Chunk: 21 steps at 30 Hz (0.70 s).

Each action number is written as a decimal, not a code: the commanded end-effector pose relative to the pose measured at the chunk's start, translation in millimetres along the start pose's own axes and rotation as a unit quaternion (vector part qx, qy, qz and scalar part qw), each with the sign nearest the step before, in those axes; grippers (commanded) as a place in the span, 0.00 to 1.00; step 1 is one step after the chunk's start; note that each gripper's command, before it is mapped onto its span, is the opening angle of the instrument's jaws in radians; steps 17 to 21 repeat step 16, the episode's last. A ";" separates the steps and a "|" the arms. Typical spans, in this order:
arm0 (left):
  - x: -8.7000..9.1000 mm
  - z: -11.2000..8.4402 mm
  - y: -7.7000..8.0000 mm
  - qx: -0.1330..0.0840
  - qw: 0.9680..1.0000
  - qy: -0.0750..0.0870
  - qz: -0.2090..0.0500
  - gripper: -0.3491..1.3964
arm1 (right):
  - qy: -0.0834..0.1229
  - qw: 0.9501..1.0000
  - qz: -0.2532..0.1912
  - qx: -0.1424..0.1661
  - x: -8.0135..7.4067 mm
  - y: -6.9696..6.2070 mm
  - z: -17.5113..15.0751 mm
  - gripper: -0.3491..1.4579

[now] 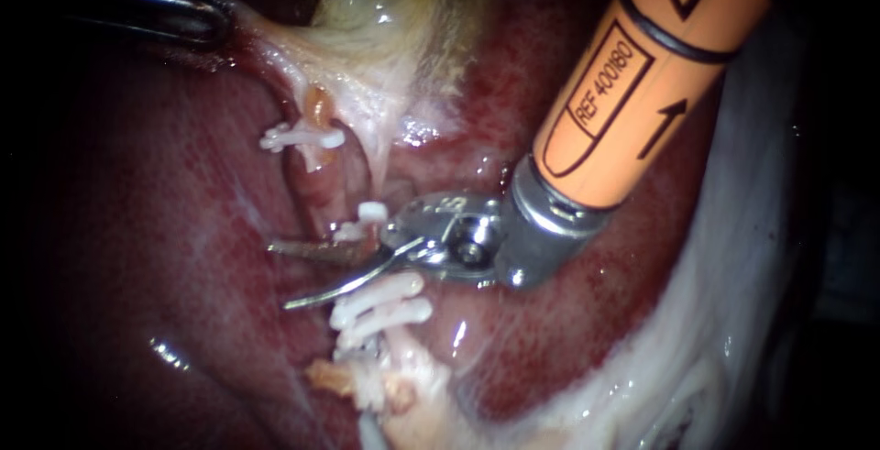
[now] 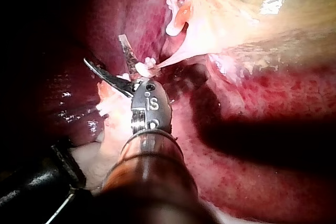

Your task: Go to the cutting position right tube

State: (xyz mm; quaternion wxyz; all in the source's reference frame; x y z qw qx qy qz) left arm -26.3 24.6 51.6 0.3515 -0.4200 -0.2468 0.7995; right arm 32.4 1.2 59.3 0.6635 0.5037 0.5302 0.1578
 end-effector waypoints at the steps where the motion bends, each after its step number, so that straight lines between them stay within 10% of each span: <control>1: 0.0 0.0 0.0 0.000 1.000 0.000 0.000 0.00 | -0.001 1.000 0.000 0.001 0.0 -0.1 0.0 0.93; 21: 0.1 0.0 0.0 0.000 1.000 0.000 0.000 0.00 | 0.000 1.000 0.000 0.001 -0.1 0.0 -0.2 0.92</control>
